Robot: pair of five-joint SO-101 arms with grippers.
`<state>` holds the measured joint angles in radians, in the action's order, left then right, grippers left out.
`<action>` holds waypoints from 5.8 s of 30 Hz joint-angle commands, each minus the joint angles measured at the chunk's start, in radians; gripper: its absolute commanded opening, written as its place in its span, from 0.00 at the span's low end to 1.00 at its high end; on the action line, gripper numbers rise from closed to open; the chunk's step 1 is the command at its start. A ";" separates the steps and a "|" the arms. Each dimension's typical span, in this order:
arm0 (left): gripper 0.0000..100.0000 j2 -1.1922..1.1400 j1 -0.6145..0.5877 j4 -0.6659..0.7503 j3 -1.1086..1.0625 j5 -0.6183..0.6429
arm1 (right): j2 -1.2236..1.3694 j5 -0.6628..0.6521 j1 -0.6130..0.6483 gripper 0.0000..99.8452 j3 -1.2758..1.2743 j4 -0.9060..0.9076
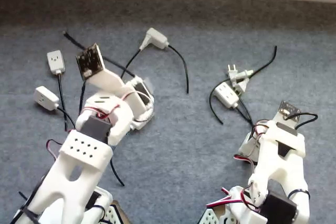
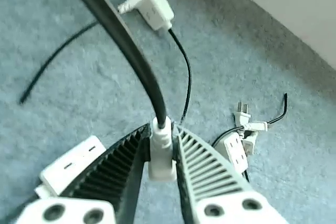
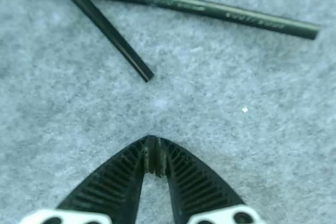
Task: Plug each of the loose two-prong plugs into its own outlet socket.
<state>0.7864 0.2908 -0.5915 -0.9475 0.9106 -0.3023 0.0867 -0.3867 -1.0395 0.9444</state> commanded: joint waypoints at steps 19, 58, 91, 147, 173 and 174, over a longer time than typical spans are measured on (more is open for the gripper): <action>0.01 0.025 0.015 0.987 -0.372 0.678 | -0.005 -0.143 0.280 0.01 0.349 0.073; 0.01 0.185 0.205 1.054 -0.438 0.572 | 0.008 -0.137 0.756 0.01 1.139 0.622; 0.01 0.177 0.275 1.051 -0.455 0.574 | 0.236 -0.137 0.757 0.01 1.299 0.575; 0.01 0.177 0.297 1.003 -0.461 0.572 | 0.243 -0.137 0.760 0.01 1.463 0.621; 0.01 0.065 0.076 0.230 0.012 0.021 | -0.056 -0.180 0.015 0.01 1.300 0.816; 0.01 0.025 0.077 0.164 0.054 0.000 | -0.108 -0.180 0.012 0.01 1.247 0.816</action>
<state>0.8769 0.3767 -0.2432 -1.0395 0.9490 -0.2179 -0.0713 -0.3360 0.3844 1.7238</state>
